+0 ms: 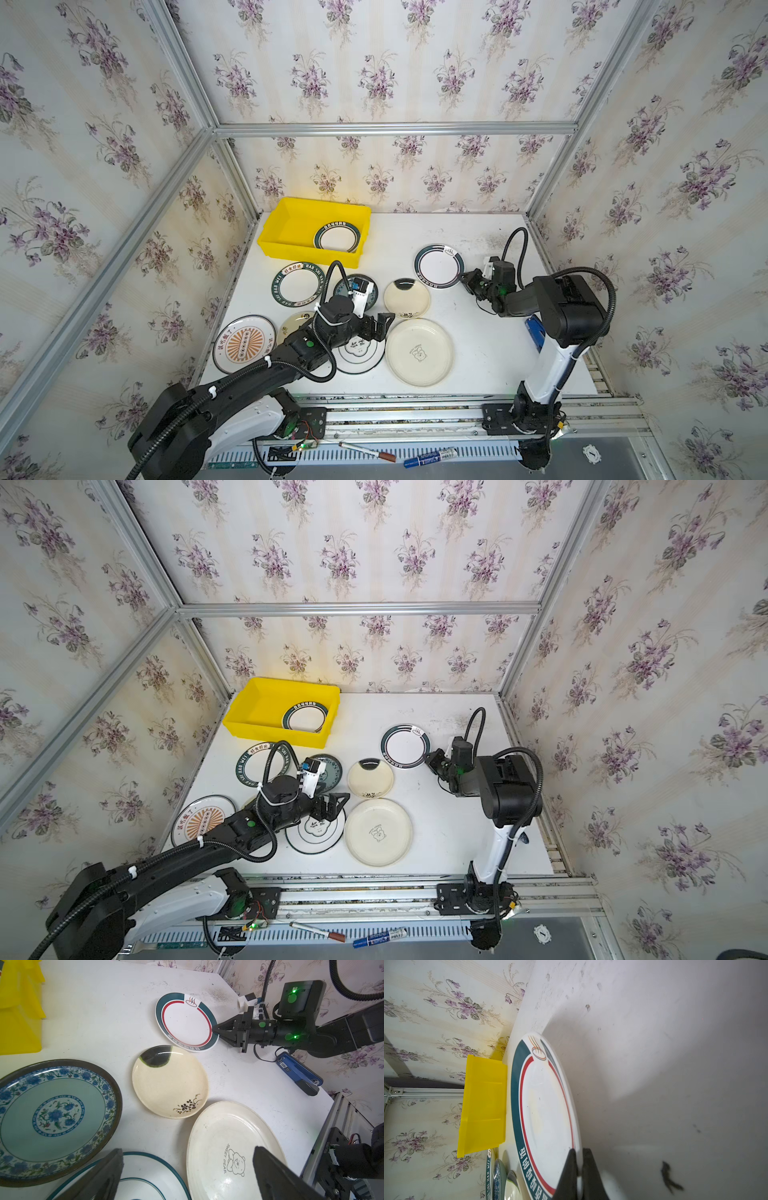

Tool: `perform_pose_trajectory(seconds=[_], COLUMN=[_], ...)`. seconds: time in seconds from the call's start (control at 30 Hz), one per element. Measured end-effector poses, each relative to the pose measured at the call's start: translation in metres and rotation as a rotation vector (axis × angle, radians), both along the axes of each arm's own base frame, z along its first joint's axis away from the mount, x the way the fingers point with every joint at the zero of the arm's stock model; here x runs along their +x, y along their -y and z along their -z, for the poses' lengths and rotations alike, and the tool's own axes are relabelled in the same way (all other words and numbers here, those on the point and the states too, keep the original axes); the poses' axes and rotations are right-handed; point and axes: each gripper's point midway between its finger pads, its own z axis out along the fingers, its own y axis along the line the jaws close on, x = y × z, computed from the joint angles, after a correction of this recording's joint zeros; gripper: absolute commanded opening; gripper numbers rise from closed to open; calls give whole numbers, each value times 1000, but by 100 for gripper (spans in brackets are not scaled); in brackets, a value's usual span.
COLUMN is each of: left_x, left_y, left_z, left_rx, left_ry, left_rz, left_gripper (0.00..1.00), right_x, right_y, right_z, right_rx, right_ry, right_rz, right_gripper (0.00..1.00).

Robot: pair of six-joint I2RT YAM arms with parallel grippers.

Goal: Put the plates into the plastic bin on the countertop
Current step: 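Lift the plate upright toward the left gripper while the left gripper approaches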

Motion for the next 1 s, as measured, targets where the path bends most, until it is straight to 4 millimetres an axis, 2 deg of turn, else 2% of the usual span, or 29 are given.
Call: perform_pose_trajectory(seconds=[0.33, 0.63, 0.87, 1.0], left_x=[1, 1, 1, 1], left_y=[1, 2, 2, 2], left_z=[0, 1, 2, 2], left_rx=[2, 4, 9, 12], left_ry=[-3, -6, -4, 0], left_rz=[1, 3, 8, 11], left_gripper=[100, 99, 100, 100], right_x=[-3, -15, -41, -57], right_y=[12, 22, 20, 4], right_z=[-12, -48, -72, -91], right_rx=[-38, -148, -196, -204], right_ry=[-12, 19, 32, 45], right_rz=[38, 35, 16, -30], right_gripper=[0, 0, 0, 0])
